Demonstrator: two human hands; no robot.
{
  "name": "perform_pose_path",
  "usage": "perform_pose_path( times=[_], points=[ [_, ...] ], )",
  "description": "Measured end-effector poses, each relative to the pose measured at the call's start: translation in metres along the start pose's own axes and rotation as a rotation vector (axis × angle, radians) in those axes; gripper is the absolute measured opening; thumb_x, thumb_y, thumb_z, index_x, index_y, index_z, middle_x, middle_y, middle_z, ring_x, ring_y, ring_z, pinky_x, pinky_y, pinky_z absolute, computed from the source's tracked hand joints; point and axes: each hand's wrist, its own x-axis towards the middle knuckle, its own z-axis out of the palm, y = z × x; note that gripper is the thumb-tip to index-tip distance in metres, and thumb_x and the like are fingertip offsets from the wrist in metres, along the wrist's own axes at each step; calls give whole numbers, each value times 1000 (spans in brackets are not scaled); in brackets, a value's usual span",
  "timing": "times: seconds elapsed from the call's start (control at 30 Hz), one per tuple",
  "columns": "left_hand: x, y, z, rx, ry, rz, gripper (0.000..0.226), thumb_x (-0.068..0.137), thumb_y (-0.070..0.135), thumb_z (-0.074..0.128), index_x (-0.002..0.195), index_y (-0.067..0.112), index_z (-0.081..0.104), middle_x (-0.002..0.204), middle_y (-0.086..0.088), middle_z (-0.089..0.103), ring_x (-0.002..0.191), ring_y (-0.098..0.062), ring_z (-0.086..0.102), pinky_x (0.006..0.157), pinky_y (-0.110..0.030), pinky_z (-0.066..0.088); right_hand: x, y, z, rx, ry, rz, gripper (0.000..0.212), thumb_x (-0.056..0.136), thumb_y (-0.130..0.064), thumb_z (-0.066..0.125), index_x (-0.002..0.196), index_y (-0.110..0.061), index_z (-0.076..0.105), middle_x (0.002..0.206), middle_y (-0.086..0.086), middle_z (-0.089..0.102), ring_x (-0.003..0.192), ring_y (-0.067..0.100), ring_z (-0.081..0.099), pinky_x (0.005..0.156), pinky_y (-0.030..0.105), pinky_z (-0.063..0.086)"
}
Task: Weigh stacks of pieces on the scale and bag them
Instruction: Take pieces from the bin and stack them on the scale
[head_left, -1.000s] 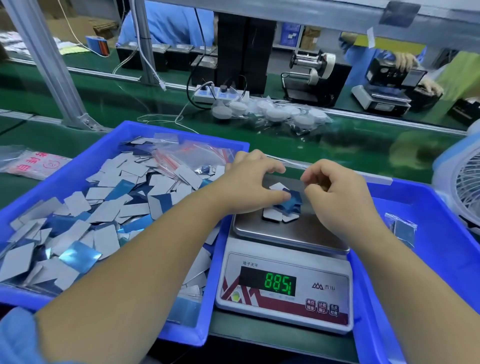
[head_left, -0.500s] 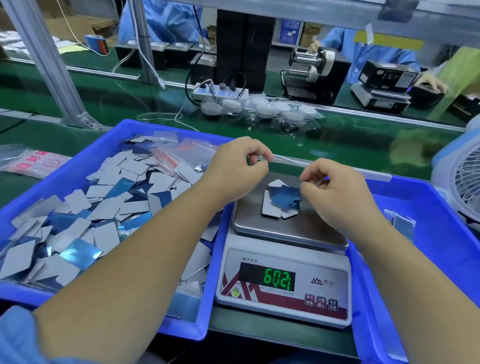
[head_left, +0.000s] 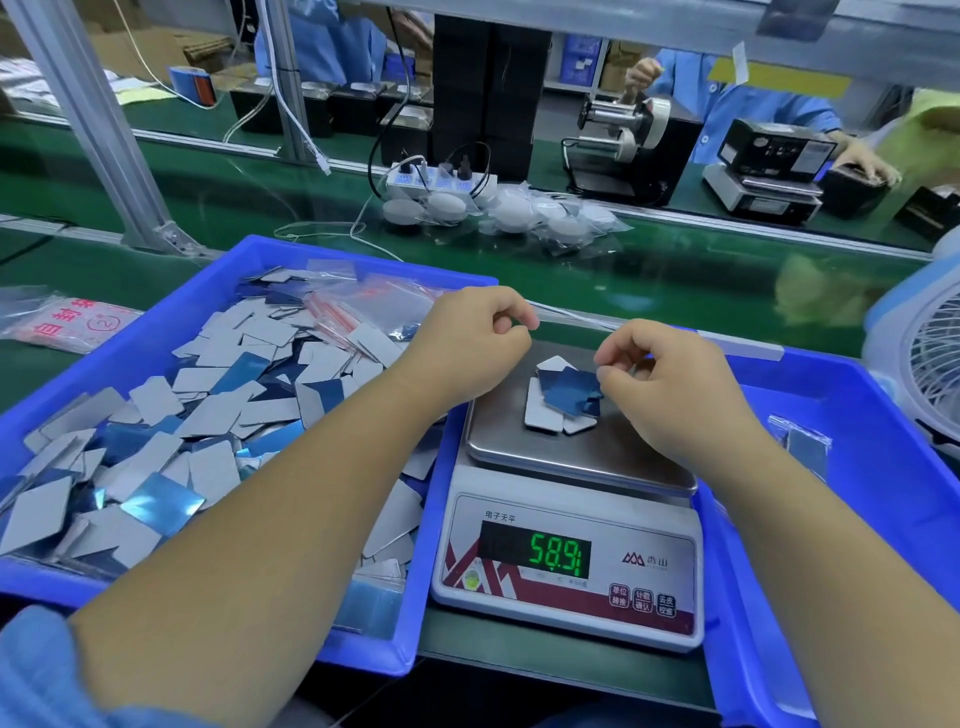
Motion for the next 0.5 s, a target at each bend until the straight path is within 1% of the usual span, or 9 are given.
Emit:
perform_pose_path(
  times=[0.07, 0.17, 0.23, 0.27, 0.37, 0.4, 0.43, 0.47, 0.5],
  points=[
    [0, 0, -1, 4, 2, -11, 25, 88, 11, 52, 88, 29, 68, 49, 16, 42, 50, -3, 40, 49, -15, 34, 0, 0, 0, -6, -3, -2, 20, 84, -10, 63, 76, -27, 64, 66, -15, 60, 57, -4, 51, 55, 7, 36],
    [-1, 0, -1, 57, -37, -23, 23, 89, 14, 52, 90, 29, 69, 56, 13, 44, 52, -4, 41, 55, -22, 38, 0, 0, 0, -3, 1, -2, 20, 84, -10, 63, 76, -27, 64, 66, -15, 60, 57, -3, 51, 55, 7, 36],
    [0, 1, -2, 89, -65, -24, 22, 89, 15, 52, 89, 31, 68, 59, 12, 47, 53, -3, 43, 55, -22, 39, 0, 0, -1, -2, 5, -2, 20, 84, -10, 63, 75, -27, 64, 65, -15, 60, 57, -2, 50, 55, 7, 36],
    [1, 0, -5, 98, -55, -35, 21, 88, 15, 53, 86, 31, 67, 60, 12, 48, 54, -3, 44, 55, -22, 38, 0, 1, -1, 1, 6, -1, 19, 84, -10, 63, 75, -27, 64, 65, -16, 59, 57, -2, 50, 55, 8, 36],
    [7, -7, -24, 154, 21, -169, 19, 83, 13, 55, 79, 29, 64, 68, 12, 55, 61, -7, 51, 54, -23, 37, -1, 2, -1, 17, 1, 6, 19, 84, -11, 64, 75, -28, 64, 61, -21, 58, 54, 0, 49, 54, 12, 36],
    [8, -12, -32, 229, -8, -223, 16, 83, 13, 57, 81, 27, 65, 73, 10, 59, 64, -8, 54, 54, -24, 37, -1, 2, -1, 21, -3, 8, 19, 84, -11, 64, 75, -28, 64, 61, -22, 58, 53, 1, 49, 53, 12, 36],
    [8, -18, -40, 334, -88, -270, 13, 83, 14, 60, 84, 25, 67, 79, 8, 62, 68, -9, 55, 55, -24, 38, -1, 3, -1, 22, -5, 7, 18, 84, -11, 64, 76, -28, 64, 60, -23, 58, 53, 1, 49, 53, 11, 35],
    [7, -22, -46, 439, -203, -306, 8, 84, 16, 65, 89, 22, 68, 86, 6, 65, 73, -10, 56, 57, -24, 40, -1, 2, -1, 22, -6, 4, 18, 84, -11, 64, 76, -27, 64, 60, -23, 58, 53, 1, 49, 52, 11, 36],
    [5, -25, -51, 525, -334, -337, 11, 83, 22, 71, 93, 22, 68, 91, 6, 65, 77, -10, 56, 60, -25, 41, -1, 2, 0, 23, -8, 1, 19, 84, -11, 64, 76, -27, 64, 60, -23, 58, 53, 1, 49, 53, 10, 36]
  ],
)
